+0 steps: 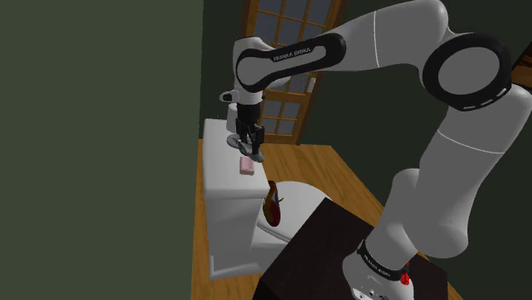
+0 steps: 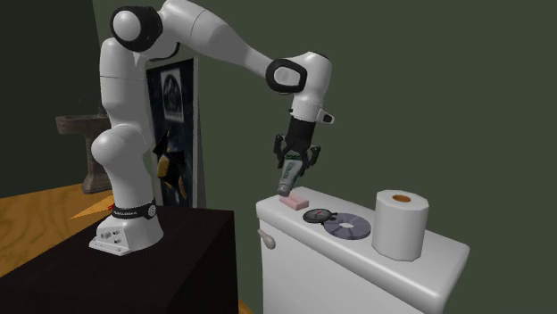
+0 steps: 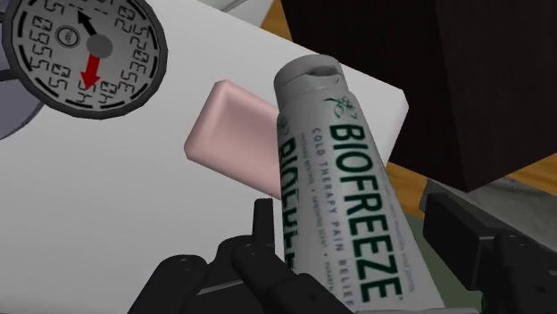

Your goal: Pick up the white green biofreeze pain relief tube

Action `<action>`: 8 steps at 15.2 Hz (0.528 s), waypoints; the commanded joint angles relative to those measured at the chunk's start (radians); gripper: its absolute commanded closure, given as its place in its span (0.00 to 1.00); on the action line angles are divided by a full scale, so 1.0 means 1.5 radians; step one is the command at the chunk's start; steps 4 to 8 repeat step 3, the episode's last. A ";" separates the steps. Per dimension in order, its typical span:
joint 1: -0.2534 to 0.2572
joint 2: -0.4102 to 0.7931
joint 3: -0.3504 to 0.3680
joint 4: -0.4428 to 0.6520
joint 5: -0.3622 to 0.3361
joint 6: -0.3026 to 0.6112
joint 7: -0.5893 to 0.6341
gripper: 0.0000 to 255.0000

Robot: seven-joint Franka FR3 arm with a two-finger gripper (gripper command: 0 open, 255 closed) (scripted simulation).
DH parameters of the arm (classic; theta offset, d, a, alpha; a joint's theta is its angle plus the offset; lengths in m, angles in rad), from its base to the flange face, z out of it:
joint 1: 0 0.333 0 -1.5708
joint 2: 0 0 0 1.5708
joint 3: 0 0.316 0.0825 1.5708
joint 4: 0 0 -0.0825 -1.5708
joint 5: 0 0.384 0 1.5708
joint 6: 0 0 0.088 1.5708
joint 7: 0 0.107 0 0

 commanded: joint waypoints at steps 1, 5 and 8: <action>0.000 -0.007 0.000 0.010 -0.002 -0.017 0.002 1.00; 0.000 -0.007 0.000 0.011 -0.002 -0.018 0.002 1.00; 0.000 -0.007 0.000 0.011 -0.002 -0.018 0.002 1.00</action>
